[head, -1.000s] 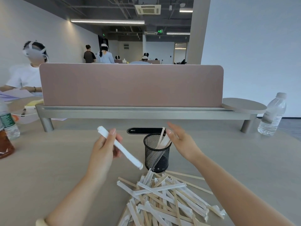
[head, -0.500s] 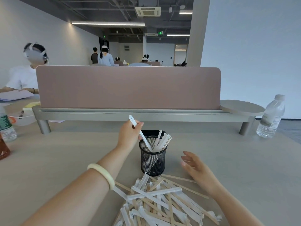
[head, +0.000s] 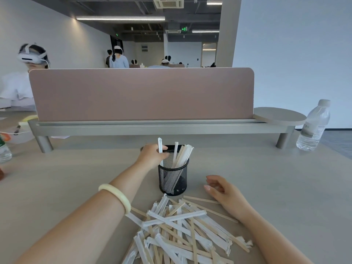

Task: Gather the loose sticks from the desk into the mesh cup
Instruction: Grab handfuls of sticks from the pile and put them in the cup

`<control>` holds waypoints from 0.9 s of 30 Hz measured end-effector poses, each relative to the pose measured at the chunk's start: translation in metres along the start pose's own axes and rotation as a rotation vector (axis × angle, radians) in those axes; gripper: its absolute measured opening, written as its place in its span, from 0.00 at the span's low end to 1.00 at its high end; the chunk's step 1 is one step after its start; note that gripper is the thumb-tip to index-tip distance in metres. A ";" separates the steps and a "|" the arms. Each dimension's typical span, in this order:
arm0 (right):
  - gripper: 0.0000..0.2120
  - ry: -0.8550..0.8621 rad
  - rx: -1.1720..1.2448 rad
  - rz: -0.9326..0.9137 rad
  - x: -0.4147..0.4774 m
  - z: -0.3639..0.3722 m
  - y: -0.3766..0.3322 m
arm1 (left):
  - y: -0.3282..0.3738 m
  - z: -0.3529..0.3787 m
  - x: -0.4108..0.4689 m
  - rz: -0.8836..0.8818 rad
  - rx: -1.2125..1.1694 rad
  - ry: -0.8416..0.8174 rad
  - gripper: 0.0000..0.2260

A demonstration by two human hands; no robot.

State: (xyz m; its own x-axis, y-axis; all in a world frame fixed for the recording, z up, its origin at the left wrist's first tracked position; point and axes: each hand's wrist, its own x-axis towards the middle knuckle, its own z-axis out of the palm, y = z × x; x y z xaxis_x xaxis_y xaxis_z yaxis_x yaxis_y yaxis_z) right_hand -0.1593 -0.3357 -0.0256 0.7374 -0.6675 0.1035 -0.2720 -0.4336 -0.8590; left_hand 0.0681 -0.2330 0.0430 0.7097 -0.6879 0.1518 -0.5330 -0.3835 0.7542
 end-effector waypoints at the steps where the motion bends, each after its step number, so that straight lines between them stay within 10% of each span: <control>1: 0.15 -0.009 -0.004 0.005 0.000 -0.001 0.000 | 0.001 -0.001 -0.002 -0.035 -0.054 -0.032 0.15; 10: 0.23 -0.231 -0.212 0.008 -0.002 -0.008 -0.019 | 0.004 -0.018 -0.026 -0.105 -0.257 -0.064 0.28; 14: 0.31 -0.445 -0.357 0.000 -0.013 -0.020 -0.042 | -0.002 -0.048 -0.066 0.043 -0.104 0.029 0.15; 18: 0.35 -0.594 -0.526 0.003 -0.026 -0.021 -0.064 | -0.013 -0.063 -0.115 0.158 0.078 -0.226 0.09; 22: 0.31 -0.624 -0.603 -0.019 -0.034 -0.013 -0.076 | -0.010 -0.040 -0.142 0.307 0.393 -0.555 0.24; 27: 0.31 -0.587 -0.716 0.006 -0.040 -0.012 -0.072 | -0.012 -0.014 -0.147 0.404 0.524 -0.533 0.21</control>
State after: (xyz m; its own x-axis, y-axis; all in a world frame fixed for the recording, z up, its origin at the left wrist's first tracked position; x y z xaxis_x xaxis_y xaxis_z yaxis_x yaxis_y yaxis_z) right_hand -0.1768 -0.2853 0.0385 0.8766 -0.3422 -0.3384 -0.4498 -0.8325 -0.3234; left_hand -0.0237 -0.1188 0.0203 0.1768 -0.9814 -0.0750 -0.9368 -0.1912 0.2931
